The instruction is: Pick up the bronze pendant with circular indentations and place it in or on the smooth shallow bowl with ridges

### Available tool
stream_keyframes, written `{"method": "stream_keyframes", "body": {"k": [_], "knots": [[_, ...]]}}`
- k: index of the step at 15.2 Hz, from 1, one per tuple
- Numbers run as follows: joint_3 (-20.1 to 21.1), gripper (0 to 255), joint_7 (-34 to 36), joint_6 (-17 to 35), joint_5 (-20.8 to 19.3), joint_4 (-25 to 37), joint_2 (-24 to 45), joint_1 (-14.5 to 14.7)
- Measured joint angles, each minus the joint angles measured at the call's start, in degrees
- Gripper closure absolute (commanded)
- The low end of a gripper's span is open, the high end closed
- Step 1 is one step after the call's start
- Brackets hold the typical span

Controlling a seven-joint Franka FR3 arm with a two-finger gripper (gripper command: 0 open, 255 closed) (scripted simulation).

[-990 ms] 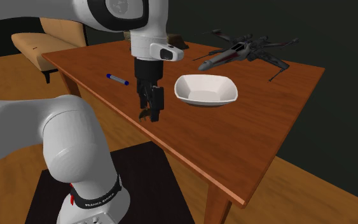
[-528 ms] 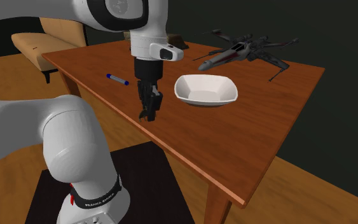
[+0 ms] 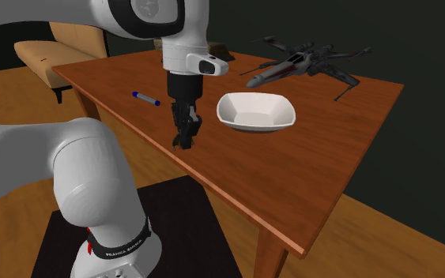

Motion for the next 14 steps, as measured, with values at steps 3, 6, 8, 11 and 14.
{"method": "stream_keyframes", "body": {"k": [3, 6, 8, 11, 14], "knots": [[-0.17, 255, -0.11, -1.45, -0.24, 1.52, 0.23, -0.15], [-0.12, 255, 0.01, -3.64, -0.20, 3.91, 0.44, -0.13], [-0.30, 255, -0.11, -4.85, -0.39, 5.46, 0.79, -0.26], [-0.65, 255, -0.39, -6.82, -0.80, 8.27, 1.61, -0.51], [-0.82, 255, -0.50, -8.66, -1.00, 10.74, 2.24, -0.65]]}}
